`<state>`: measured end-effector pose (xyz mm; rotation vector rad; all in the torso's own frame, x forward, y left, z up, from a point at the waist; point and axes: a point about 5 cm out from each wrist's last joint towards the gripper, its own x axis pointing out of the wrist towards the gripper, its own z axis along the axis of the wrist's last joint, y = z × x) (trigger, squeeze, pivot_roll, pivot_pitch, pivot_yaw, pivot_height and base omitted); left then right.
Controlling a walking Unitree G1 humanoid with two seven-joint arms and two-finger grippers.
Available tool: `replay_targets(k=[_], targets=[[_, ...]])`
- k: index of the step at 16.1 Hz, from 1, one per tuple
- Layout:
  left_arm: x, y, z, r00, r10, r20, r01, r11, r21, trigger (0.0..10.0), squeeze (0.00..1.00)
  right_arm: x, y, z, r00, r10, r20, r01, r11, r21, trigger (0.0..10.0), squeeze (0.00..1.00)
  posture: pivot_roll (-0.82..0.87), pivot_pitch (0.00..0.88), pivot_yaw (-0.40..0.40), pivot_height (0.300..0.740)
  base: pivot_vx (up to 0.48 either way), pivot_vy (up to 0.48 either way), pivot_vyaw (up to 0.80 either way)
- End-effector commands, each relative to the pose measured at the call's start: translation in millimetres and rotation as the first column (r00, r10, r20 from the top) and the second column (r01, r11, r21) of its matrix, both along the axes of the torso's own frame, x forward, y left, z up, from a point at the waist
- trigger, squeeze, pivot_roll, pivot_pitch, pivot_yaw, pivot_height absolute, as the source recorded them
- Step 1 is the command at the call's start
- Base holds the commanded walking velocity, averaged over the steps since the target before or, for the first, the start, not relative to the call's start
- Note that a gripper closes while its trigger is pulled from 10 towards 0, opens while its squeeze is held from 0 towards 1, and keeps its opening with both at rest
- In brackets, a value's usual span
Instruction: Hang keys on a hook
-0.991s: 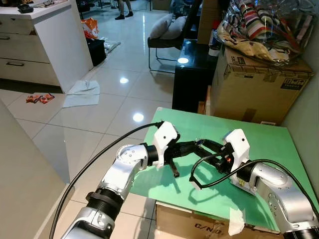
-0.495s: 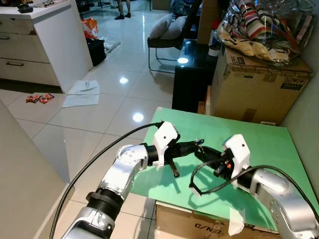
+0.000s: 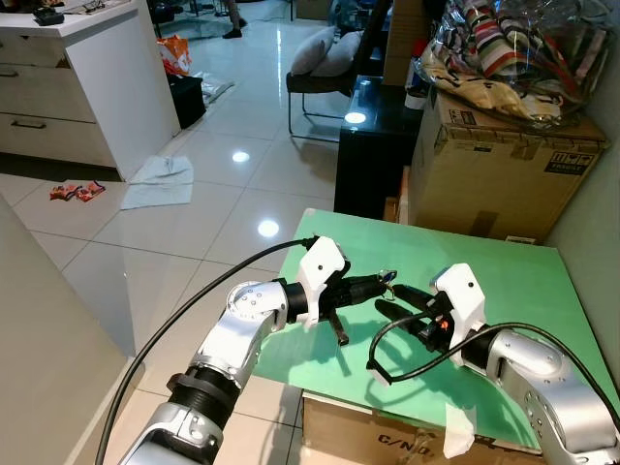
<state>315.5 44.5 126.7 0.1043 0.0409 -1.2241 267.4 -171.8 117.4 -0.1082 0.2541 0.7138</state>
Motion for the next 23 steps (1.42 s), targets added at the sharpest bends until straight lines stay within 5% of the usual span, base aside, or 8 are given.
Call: replay_targets(k=[1, 2, 3, 4, 21, 22, 23], targets=[[-0.9, -2.7, 3.1, 1.000, -0.013, 0.014, 0.013, 1.000, -0.002, 0.0, 0.00, 4.8, -3.9, 3.1, 1.000, -0.023, 0.018, 0.023, 1.000, -0.008, 10.0, 0.00, -0.27, 0.028, 0.022, 0.740, 0.000, 0.000, 0.00], [-1.0, -2.7, 3.1, 1.000, -0.013, 0.014, 0.013, 1.000, -0.002, 0.0, 0.00, 6.9, -4.7, 3.1, 0.999, -0.034, 0.021, 0.034, 0.999, -0.004, 10.0, 0.00, -0.27, 0.025, 0.021, 0.740, 0.000, 0.000, 0.00], [-1.1, -2.8, 3.1, 1.000, -0.014, 0.014, 0.014, 1.000, -0.002, 0.0, 0.00, 8.2, -4.6, 2.9, 0.999, -0.035, 0.022, 0.035, 0.999, -0.002, 6.7, 0.00, -0.27, 0.025, 0.021, 0.740, 0.000, 0.000, 0.00], [-1.1, -2.8, 3.4, 1.000, -0.014, 0.015, 0.014, 1.000, -0.003, 0.0, 0.00, 9.1, -3.7, 3.0, 0.999, -0.031, 0.020, 0.031, 1.000, 0.004, 0.0, 0.00, -0.27, 0.025, 0.021, 0.740, 0.000, 0.000, 0.00], [2.9, 1.1, 3.3, 0.999, 0.028, 0.030, -0.029, 0.999, 0.023, 0.4, 0.00, 4.7, -0.5, 2.1, 1.000, -0.002, 0.006, 0.001, 0.999, 0.046, 0.0, 0.00, -0.26, 0.033, 0.019, 0.740, 0.000, 0.000, 0.00], [5.3, 2.4, 4.3, 0.999, 0.042, 0.034, -0.043, 0.999, 0.025, 10.0, 0.00, 4.4, -1.0, 2.1, 1.000, -0.001, 0.005, 0.001, 0.999, 0.046, 0.0, 0.00, -0.27, 0.034, 0.019, 0.740, 0.000, 0.000, 0.00], [6.5, 2.9, 5.5, 0.998, 0.045, 0.038, -0.046, 0.999, 0.023, 10.0, 0.00, 4.0, -1.9, 2.3, 1.000, -0.003, 0.004, 0.003, 0.999, 0.047, 0.0, 0.00, -0.27, 0.034, 0.019, 0.740, 0.000, 0.000, 0.00]])
